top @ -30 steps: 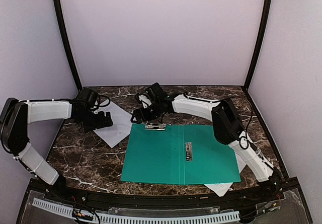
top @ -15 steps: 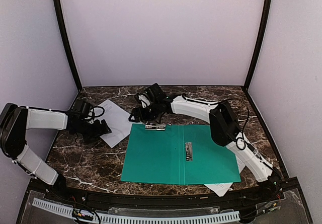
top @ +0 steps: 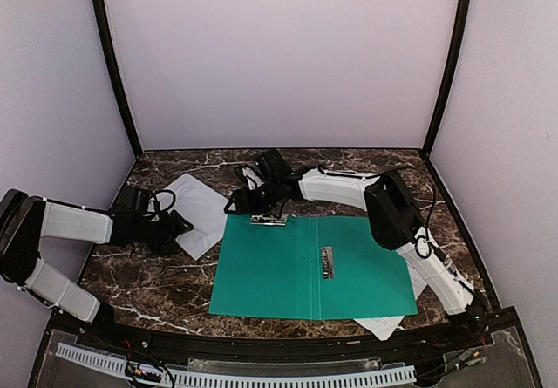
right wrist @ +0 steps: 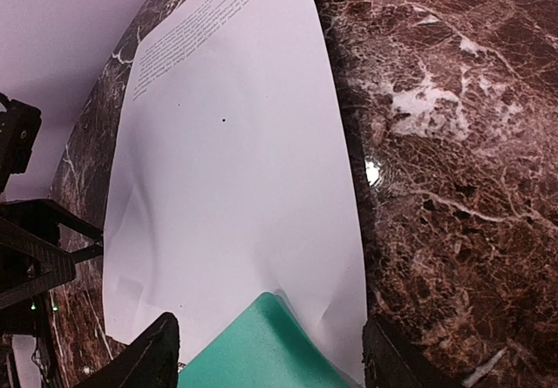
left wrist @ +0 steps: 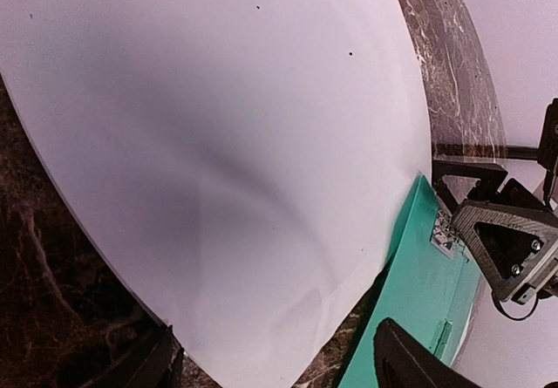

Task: Put the files into the folder
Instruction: Pick up the file from the center of the board.

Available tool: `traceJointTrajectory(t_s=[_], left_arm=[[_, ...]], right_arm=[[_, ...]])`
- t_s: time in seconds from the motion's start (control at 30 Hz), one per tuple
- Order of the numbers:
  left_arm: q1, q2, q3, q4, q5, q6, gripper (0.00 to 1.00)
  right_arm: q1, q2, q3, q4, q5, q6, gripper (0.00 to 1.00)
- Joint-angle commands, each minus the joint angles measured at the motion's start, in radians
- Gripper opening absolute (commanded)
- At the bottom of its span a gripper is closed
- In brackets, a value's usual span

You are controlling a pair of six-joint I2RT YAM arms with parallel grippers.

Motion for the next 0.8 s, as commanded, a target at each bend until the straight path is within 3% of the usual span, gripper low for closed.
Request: traceJointTrajectory(t_s=[0.0, 0.33, 0.77], left_arm=[[-0.002, -0.025, -0.028, -0.107, -0.016, -0.033, 0.76], [-0.002, -0.195, -0.089, -0.268, -0.097, -0.038, 0.85], [-0.002, -0.116, -0.225, 0.008, 0.048, -0.253, 0.76]], right_arm=[[0.018, -0.023, -0.051, -0.042, -0.017, 0.024, 0.69], [0.017, -0.02, -0.032, -0.046, 0.017, 0.01, 0.69], [0.033, 0.011, 0.009, -0.062, -0.017, 0.035, 0.67]])
